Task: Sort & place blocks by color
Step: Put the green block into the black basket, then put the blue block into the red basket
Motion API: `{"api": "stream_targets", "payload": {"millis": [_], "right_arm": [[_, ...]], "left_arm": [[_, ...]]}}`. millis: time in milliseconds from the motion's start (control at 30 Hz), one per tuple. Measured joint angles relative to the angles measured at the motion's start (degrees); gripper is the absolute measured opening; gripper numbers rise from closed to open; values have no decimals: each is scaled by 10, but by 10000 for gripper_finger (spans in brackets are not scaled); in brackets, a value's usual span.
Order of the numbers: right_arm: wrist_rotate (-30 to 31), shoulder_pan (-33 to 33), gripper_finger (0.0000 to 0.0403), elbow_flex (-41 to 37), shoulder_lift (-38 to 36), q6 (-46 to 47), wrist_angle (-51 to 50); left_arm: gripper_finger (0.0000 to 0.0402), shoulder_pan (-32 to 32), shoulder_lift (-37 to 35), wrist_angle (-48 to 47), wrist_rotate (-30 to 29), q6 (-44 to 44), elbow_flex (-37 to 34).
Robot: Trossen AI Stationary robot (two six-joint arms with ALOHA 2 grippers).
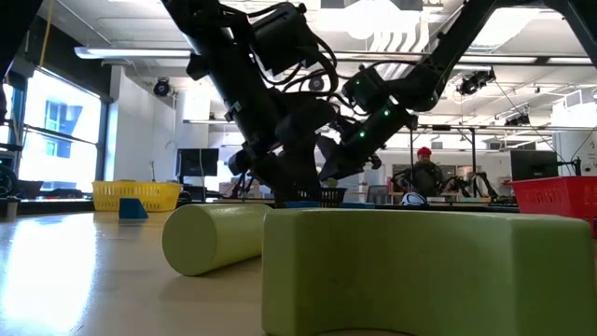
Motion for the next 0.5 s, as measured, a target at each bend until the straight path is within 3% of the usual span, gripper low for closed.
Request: {"api": "stream_targets", "payload": {"millis": [167,500], "right_arm": [[0,0,120,0,7,-7,1],[1,0,205,0,0,-10,17]], "left_arm": [[204,-4,0,0,-3,14,0],[204,-3,0,-7,-4,22,0]]}}
